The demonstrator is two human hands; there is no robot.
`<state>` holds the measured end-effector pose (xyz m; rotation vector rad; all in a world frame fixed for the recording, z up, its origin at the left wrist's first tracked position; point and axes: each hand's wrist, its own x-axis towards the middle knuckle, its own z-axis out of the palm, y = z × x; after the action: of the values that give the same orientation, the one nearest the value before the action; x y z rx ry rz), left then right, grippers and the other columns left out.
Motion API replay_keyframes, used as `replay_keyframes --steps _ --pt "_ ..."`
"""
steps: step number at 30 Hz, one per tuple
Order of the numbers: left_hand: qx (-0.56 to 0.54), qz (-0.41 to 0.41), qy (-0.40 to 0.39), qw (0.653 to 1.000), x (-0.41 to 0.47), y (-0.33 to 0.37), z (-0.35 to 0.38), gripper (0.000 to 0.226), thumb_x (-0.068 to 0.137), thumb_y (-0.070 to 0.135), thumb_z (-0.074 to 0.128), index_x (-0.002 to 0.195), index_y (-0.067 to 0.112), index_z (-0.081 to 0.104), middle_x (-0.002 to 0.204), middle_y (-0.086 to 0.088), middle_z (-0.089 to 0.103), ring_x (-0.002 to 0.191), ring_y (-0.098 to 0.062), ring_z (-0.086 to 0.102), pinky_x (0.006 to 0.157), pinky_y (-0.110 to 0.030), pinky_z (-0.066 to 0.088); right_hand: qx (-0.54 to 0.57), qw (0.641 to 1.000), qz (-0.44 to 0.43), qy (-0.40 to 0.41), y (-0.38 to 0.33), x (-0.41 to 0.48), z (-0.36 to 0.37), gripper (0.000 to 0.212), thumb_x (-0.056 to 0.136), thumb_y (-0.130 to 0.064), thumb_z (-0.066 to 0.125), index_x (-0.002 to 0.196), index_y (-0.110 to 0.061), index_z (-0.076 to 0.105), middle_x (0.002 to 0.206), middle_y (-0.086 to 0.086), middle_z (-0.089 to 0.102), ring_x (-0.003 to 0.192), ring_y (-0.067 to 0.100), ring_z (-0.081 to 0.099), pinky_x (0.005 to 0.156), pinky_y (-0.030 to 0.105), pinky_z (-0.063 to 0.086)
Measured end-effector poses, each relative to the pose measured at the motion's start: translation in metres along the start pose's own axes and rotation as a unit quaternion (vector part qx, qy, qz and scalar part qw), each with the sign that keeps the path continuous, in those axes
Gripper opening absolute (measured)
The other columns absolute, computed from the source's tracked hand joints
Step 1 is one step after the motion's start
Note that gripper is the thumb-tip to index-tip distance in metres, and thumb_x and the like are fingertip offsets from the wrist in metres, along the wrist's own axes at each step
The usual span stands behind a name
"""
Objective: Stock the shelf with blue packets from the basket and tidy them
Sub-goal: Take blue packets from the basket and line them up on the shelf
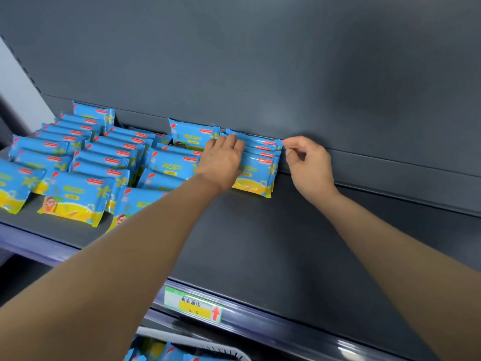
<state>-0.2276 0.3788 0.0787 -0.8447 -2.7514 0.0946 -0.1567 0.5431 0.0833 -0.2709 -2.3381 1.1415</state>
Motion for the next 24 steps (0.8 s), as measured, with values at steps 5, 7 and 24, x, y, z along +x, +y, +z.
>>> replay_keyframes --steps 5,7,24 --pt "-0.020 0.019 0.049 0.998 -0.017 0.001 -0.019 0.054 0.086 0.033 0.059 0.130 0.009 0.037 0.126 -0.009 0.042 0.118 -0.027 0.039 0.103 -0.036 0.024 -0.066 0.997 -0.040 -0.009 -0.027 -0.023 -0.014 0.024 0.088 -0.007 0.051 0.105 -0.015 0.066 0.105 0.001 0.065 0.102 0.023 0.055 0.089 0.035 0.045" --pt "-0.043 0.036 0.092 0.994 -0.030 -0.002 -0.037 0.053 0.086 0.033 0.059 0.129 0.010 0.039 0.123 -0.009 0.044 0.115 -0.028 0.040 0.101 -0.035 0.025 -0.107 0.992 -0.068 -0.008 -0.042 -0.032 -0.019 0.026 0.087 -0.007 0.052 0.110 -0.014 0.064 0.111 0.004 0.063 0.105 0.024 0.051 0.089 0.032 0.040" --pt "-0.119 0.133 0.352 0.919 -0.235 -0.047 -0.197 0.033 0.075 0.007 0.066 0.107 -0.002 0.060 0.106 -0.019 0.059 0.098 -0.038 0.055 0.094 -0.037 0.028 -0.216 0.951 -0.216 0.048 -0.207 -0.184 -0.047 0.041 0.086 -0.017 0.059 0.125 -0.010 0.054 0.137 0.008 0.045 0.127 0.027 0.037 0.101 0.036 0.029"
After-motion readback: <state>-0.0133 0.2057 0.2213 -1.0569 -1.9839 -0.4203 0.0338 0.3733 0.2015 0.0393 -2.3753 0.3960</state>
